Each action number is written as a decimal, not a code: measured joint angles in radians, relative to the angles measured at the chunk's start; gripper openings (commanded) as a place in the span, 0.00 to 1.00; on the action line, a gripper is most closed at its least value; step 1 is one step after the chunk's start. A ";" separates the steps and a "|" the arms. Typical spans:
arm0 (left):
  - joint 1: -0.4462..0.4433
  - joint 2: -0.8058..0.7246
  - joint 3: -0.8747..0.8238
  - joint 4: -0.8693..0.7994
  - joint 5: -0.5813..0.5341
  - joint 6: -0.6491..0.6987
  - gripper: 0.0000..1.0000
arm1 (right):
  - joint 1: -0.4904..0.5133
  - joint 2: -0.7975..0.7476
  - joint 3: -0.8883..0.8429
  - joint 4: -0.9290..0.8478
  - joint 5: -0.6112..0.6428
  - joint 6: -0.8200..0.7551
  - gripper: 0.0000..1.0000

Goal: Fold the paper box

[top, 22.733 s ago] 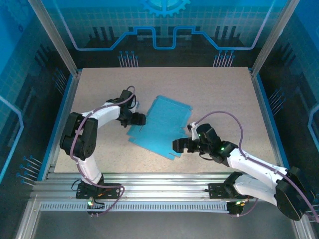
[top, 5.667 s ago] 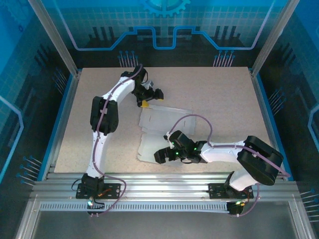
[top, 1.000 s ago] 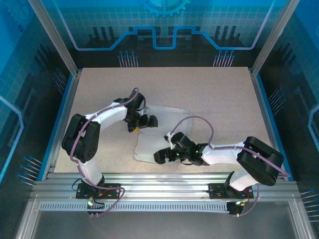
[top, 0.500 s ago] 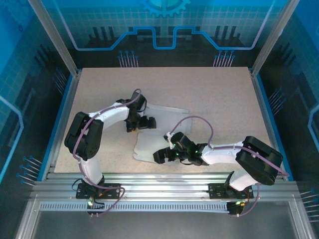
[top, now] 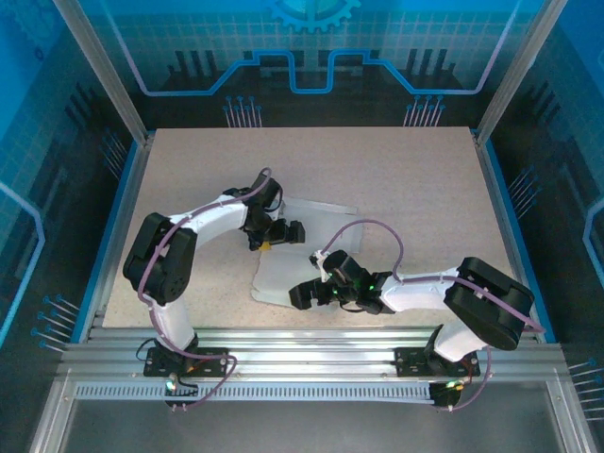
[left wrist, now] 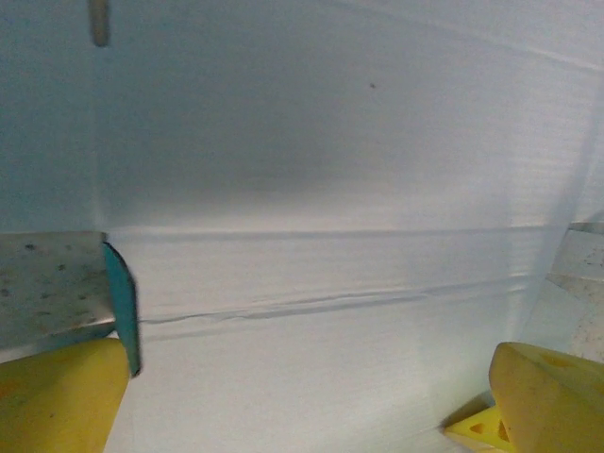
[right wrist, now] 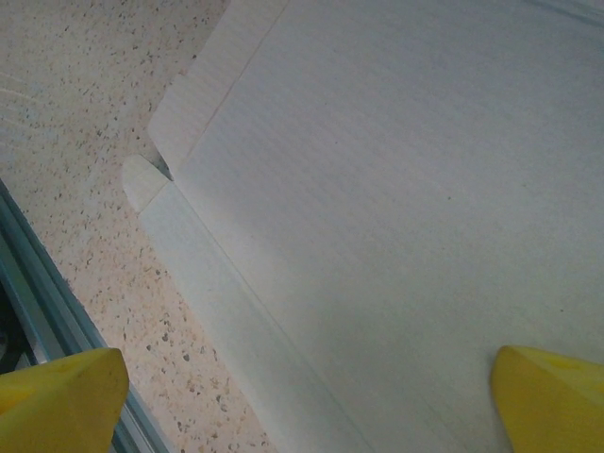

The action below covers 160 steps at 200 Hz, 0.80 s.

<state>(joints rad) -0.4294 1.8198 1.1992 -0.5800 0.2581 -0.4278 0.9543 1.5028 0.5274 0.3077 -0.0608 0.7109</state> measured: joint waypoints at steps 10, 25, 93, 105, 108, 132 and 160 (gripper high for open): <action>-0.005 0.000 0.001 0.005 0.002 0.000 0.99 | 0.000 0.002 0.000 0.004 0.000 0.000 1.00; -0.012 0.000 0.005 0.011 0.002 0.000 0.99 | 0.000 0.005 0.000 0.010 0.000 0.000 1.00; -0.015 0.027 0.046 0.013 0.005 0.011 0.99 | 0.000 0.013 0.000 0.027 0.000 0.000 1.00; -0.016 0.032 0.055 0.013 0.005 0.012 0.99 | 0.000 0.013 0.000 0.029 0.000 0.000 1.00; -0.016 0.032 0.056 0.012 0.005 0.012 0.99 | 0.000 0.014 0.000 0.030 0.000 0.000 1.00; -0.017 0.032 0.077 -0.016 -0.008 0.026 0.99 | 0.000 0.014 0.000 0.031 0.001 0.003 1.00; -0.017 0.032 0.126 -0.095 -0.062 0.058 0.99 | -0.001 0.015 0.000 0.031 0.000 0.003 1.00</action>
<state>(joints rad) -0.4461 1.8515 1.3247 -0.6750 0.1959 -0.3702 0.9535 1.5181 0.5270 0.3389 -0.0605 0.7139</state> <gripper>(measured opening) 0.992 0.999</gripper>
